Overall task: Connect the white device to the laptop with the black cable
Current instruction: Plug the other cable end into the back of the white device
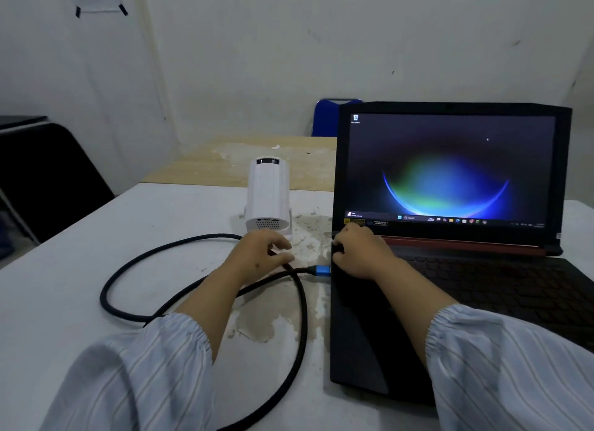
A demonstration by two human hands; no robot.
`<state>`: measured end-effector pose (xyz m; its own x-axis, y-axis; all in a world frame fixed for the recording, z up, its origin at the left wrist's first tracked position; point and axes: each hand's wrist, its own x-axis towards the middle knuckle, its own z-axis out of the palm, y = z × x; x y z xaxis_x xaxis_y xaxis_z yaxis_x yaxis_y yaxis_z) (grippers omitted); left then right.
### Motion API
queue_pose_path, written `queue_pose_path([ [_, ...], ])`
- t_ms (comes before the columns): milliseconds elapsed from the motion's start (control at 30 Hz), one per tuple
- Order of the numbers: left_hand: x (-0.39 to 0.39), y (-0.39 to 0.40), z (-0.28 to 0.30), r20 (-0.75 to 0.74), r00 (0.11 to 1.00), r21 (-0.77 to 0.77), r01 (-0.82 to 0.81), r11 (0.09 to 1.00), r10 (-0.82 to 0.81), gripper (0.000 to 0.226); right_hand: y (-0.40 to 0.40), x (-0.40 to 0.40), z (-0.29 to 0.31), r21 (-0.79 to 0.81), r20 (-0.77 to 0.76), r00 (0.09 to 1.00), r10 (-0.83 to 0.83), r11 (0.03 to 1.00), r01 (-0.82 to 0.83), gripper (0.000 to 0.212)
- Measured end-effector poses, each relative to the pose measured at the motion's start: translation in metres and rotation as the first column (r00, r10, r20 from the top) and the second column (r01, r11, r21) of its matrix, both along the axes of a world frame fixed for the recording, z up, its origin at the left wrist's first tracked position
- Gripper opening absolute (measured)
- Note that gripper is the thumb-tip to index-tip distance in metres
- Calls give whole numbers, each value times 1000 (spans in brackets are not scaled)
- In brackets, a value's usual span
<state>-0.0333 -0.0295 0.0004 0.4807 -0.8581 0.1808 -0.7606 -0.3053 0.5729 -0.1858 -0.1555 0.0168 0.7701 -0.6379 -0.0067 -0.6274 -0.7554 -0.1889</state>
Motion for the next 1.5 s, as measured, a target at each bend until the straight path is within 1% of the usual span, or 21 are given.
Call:
queue_pose_path([
  [100,12,12,2,20,999,-33,-30,999,31,34,11,11,0,12,27,999,24,1000,-24,36],
  [167,17,18,2,46,998,-23,-45,999,46,35,18,18,0,26,47,998,39,999,-40,35],
  [300,28,25,-7,22,983,90,-181,979,180,38,30,33,-2,60,49,996,71,995,-74,34],
  [367,31,28,-10,9,972,110,-232,966,233,36,36,39,-1,80,56,995,80,993,-84,33],
  [500,30,28,-9,-13,967,128,-252,959,256,29,46,49,1,104,69,994,86,990,-93,33],
  [567,28,27,-6,-40,966,106,-248,963,254,26,50,54,0,151,98,992,82,984,-97,32],
  [667,26,24,2,-152,959,-1,-243,970,240,26,54,62,-1,237,169,983,78,964,-118,31],
  [767,24,21,9,-310,925,-136,-273,952,221,26,56,70,-2,336,310,949,62,927,-170,24],
  [833,21,20,11,-443,876,-198,-300,933,187,24,58,75,-2,405,408,913,-17,900,-164,31],
  [900,18,17,12,-542,825,-224,-325,919,160,22,61,79,-2,483,476,871,-120,863,-146,35],
  [1000,14,11,11,-633,762,-249,-365,897,135,22,63,85,-2,627,544,788,-288,763,-154,28],
  [1067,12,7,10,-693,712,-260,-389,884,110,23,62,87,-2,687,567,729,-383,709,-161,26],
  [1100,12,6,10,-710,697,-267,-400,877,102,23,61,88,-3,700,574,706,-414,696,-160,27],
  [1167,13,2,11,-705,699,-295,-442,847,119,22,60,89,-4,698,582,681,-445,702,-138,28],
  [1267,18,-1,10,-580,772,-335,-519,787,262,21,54,96,-9,663,601,643,-474,746,-70,30],
  [1333,23,-3,8,-513,795,-336,-533,776,324,24,52,98,-10,619,634,628,-451,783,-61,25],
  [1367,26,-4,8,-503,798,-330,-533,779,333,28,51,99,-10,597,649,630,-426,798,-75,23],
  [1400,28,-4,8,-499,800,-318,-527,788,333,34,50,98,-10,579,663,632,-401,810,-94,26],
  [1467,32,-6,11,-502,814,-283,-474,834,292,47,48,98,-9,550,690,632,-353,823,-142,30],
  [1500,33,-7,12,-511,822,-263,-427,865,251,54,48,97,-9,543,701,631,-333,823,-169,26],
])
